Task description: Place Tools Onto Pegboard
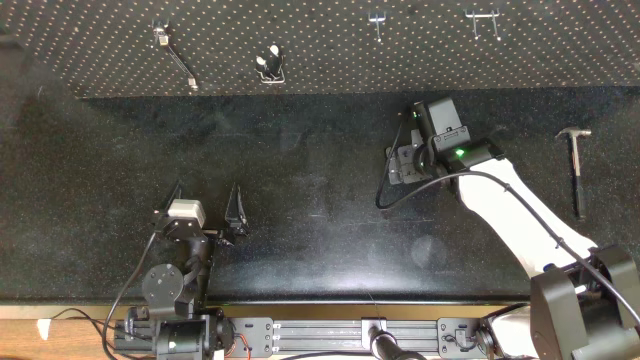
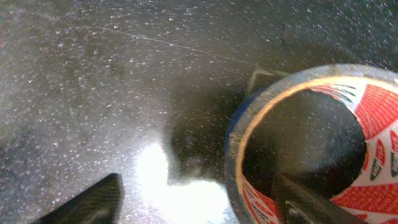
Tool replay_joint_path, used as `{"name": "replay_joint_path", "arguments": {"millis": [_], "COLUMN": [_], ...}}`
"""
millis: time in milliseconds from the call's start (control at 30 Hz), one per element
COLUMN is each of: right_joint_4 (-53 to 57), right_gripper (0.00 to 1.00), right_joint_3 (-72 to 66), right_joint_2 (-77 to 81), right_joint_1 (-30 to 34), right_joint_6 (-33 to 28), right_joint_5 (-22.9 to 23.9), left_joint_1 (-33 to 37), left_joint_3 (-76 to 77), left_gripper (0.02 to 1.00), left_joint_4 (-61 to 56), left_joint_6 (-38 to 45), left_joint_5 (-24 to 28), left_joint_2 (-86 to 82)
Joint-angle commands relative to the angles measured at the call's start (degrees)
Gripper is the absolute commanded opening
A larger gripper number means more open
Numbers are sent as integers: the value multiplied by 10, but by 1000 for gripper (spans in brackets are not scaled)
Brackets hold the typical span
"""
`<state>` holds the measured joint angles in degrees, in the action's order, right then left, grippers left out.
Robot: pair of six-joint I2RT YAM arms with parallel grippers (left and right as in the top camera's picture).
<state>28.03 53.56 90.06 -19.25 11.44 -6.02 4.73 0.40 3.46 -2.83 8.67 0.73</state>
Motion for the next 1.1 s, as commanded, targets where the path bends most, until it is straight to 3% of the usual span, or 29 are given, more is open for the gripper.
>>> {"name": "replay_joint_path", "arguments": {"millis": [33, 167, 333, 433, 500, 600, 633, 1100], "right_joint_4": [0, 0, -3, -38, -91, -176, -197, -366], "right_gripper": [117, 77, 75, 75, 75, 75, 75, 73], "right_joint_3": [12, 12, 12, 12, 12, 12, 12, 12], "right_joint_2": [5, -12, -157, -248, -289, -257, -242, -152], "right_joint_1": [-5, -5, -9, -40, -84, -133, -136, -136], "right_joint_6": [-2, -11, 4, 9, 9, 9, 3, -94], "right_joint_5": [40, 39, 39, 41, 76, 156, 161, 161], "left_joint_1": [1, 1, 1, 1, 1, 1, 1, 1], "left_joint_3": [-1, -1, -1, -1, -1, -1, -1, -1], "left_gripper": [998, 993, 996, 996, 998, 996, 998, 996], "left_joint_4": [3, 4, 3, 3, 3, 3, 3, 3], "left_joint_6": [1, 1, 1, 1, 1, 1, 1, 1], "left_joint_5": [10, 10, 10, 10, 10, 10, 10, 10], "left_joint_2": [-5, -5, -5, -5, -5, -5, -5, -5]}}
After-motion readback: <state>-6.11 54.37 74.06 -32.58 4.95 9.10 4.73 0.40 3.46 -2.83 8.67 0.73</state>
